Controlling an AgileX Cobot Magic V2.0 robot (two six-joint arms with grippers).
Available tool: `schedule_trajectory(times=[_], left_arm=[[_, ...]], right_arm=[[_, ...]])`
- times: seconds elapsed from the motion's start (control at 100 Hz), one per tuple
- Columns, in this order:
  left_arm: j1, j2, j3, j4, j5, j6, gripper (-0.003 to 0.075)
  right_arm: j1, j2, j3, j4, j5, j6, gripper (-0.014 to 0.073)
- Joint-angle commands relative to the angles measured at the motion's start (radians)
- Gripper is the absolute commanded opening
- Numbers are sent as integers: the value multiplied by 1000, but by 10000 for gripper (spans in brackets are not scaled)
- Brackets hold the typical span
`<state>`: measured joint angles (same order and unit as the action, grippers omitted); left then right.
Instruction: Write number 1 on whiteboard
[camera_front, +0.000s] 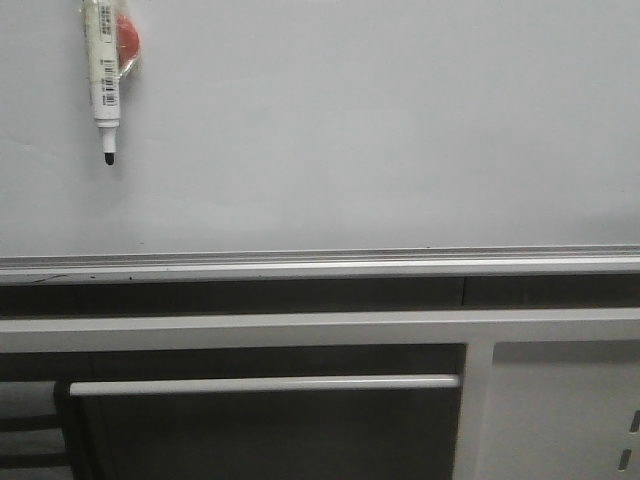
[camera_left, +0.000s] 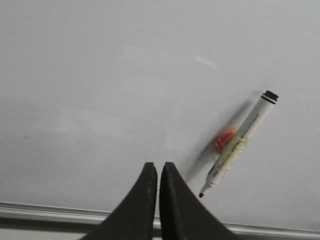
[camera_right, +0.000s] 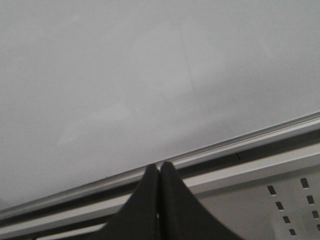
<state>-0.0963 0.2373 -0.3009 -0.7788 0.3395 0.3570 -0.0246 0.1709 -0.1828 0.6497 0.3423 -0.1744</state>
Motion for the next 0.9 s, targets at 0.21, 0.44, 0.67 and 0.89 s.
schedule_trajectory(times=[0.21, 0.44, 0.67, 0.89], left_arm=[[-5, 355, -185, -503, 197, 603, -20], [-5, 481, -237, -630, 236, 831, -20], [-9, 485, -242, -751, 285, 969, -20], [-9, 490, -242, -835, 330, 969, -20]], right_arm=[[-7, 111, -97, 0, -10, -47, -61], [-7, 111, -97, 0, -8, -47, -61], [-7, 111, -97, 0, -21, -47, -61], [-7, 111, -97, 0, -27, -47, -61]])
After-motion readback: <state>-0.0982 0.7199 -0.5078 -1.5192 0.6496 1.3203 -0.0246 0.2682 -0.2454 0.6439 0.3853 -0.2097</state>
